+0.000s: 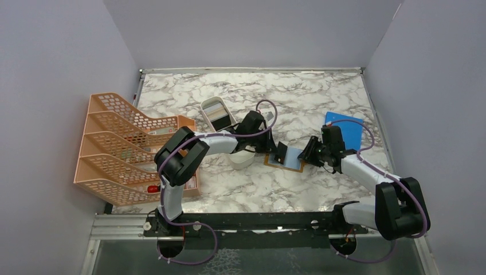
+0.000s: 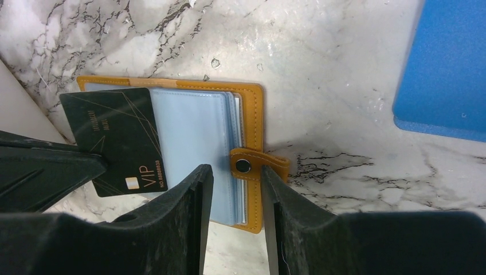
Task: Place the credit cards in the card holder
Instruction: Insert the credit card into the card holder.
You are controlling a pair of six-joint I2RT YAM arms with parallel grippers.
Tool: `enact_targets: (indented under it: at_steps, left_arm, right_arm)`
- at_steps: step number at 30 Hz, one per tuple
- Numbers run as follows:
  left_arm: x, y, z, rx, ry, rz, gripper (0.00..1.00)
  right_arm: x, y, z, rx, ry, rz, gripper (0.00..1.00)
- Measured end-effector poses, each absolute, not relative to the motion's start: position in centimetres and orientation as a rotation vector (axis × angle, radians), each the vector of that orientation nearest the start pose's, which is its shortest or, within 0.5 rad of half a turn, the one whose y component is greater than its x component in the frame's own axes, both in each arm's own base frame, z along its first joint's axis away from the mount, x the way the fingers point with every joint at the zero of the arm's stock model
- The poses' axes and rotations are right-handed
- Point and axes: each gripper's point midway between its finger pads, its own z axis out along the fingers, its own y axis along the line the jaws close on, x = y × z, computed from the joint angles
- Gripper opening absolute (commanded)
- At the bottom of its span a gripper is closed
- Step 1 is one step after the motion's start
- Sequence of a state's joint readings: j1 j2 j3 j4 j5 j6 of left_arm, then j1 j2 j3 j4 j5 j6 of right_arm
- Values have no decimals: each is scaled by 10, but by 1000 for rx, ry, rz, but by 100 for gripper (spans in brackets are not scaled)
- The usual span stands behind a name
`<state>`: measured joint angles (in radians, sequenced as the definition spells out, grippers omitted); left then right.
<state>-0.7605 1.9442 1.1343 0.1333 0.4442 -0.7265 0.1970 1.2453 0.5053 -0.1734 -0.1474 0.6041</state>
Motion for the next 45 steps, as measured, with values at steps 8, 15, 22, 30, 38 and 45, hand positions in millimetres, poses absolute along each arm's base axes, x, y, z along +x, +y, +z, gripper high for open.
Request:
enact_targets:
  at_steps: [8, 15, 22, 30, 38, 45]
  left_arm:
    - [277, -403, 56, 277, 2509, -1222, 0]
    - [274, -407, 54, 266, 2517, -1230, 0]
    - [265, -411, 52, 261, 2532, -1240, 0]
    - [260, -414, 50, 252, 2548, -1230, 0]
    - [261, -416, 46, 193, 2560, -1218, 0]
    - [264, -421, 43, 161, 2557, -1223, 0]
  right_arm:
    - [264, 103, 29, 448, 2505, 510, 42]
    - [264, 102, 29, 448, 2504, 508, 42]
    - [264, 102, 29, 450, 2502, 505, 42]
    - [264, 102, 29, 450, 2502, 505, 42]
    - [265, 102, 30, 448, 2500, 507, 42]
    - [264, 102, 31, 446, 2492, 511, 42]
